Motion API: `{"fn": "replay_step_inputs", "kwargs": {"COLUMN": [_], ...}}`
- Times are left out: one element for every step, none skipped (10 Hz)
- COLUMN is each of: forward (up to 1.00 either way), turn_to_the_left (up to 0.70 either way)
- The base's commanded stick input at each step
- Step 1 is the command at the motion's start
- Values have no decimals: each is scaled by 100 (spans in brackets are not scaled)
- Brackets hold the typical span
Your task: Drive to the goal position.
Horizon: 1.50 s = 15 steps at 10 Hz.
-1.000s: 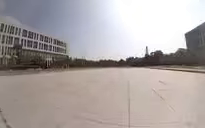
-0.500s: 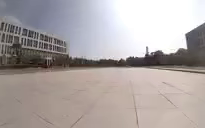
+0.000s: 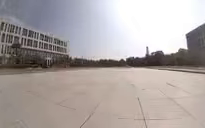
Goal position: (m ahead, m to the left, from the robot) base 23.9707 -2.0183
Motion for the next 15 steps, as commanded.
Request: {"fn": "replay_step_inputs", "kwargs": {"forward": [55, 55, 54, 54, 54, 53, 53, 53, 53, 52, 52, 52, 53, 52, 52], "turn_to_the_left": [0, 0, 0, 0, 0, 0, 0, 0, 0, 0, 0, 0, 0, 0, 0]}}
